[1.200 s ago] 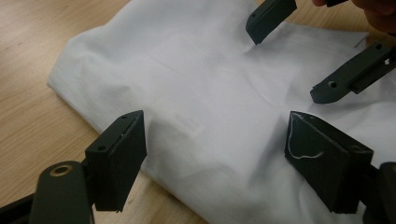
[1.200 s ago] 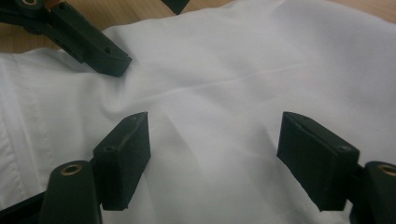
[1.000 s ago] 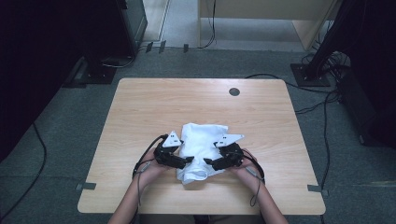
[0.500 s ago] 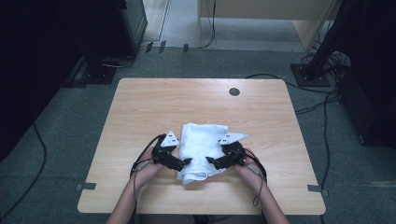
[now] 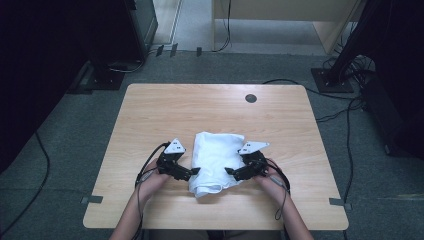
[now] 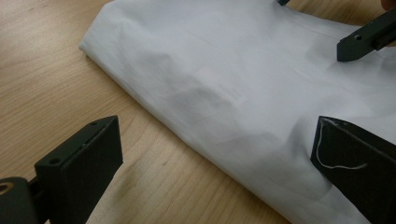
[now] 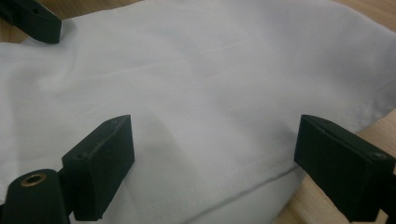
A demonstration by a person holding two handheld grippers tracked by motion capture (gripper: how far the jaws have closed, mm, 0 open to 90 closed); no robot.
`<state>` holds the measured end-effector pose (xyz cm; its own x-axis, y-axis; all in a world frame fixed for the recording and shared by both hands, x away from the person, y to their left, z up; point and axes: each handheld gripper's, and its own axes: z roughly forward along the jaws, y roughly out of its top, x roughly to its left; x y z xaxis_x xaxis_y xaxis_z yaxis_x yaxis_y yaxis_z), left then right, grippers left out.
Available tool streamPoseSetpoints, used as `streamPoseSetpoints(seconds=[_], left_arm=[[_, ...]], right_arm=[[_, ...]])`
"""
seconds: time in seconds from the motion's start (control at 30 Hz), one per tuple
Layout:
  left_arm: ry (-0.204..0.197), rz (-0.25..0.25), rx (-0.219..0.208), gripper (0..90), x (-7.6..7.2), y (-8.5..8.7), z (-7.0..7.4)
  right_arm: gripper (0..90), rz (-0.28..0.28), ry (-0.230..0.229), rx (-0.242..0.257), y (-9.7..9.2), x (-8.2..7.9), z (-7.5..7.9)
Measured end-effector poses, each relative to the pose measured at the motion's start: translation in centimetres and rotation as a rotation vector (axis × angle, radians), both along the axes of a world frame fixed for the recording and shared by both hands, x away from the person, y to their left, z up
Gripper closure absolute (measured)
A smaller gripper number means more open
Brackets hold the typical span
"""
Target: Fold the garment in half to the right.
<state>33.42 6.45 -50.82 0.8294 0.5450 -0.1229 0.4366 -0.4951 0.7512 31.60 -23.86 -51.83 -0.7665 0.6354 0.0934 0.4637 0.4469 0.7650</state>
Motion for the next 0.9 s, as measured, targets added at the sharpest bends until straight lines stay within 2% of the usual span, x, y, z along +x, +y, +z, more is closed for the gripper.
streamPoseSetpoints(seconds=[0.3, 0.5, 0.63, 0.73, 0.8, 0.9], left_arm=[[0.023, -0.005, 0.002, 2.1, 0.0, 0.1, -0.2], [0.025, -0.014, 0.001, 2.2, -0.1, 0.0, -0.3], [0.005, -0.041, 0.007, 2.1, -0.5, -0.5, 0.1], [-0.03, -0.044, 0.024, 2.1, -0.9, -1.1, 0.6], [-0.032, -0.042, 0.023, 2.1, -1.1, -1.6, 0.7], [-0.017, -0.048, 0.05, 2.1, -1.2, -2.0, 0.2]], right_arm=[[11.3, 0.02, 0.011, -0.007, -0.4, 0.1, -0.1], [11.3, 0.025, 0.014, -0.013, -0.5, 0.1, -0.2], [11.0, 0.017, 0.0, -0.023, -0.7, 0.3, -0.3], [10.9, 0.009, 0.004, -0.026, -0.9, 0.4, -0.3], [10.6, 0.002, 0.002, -0.029, -1.0, 0.5, -0.4], [9.5, -0.001, 0.006, -0.042, -1.0, 0.6, -0.6]])
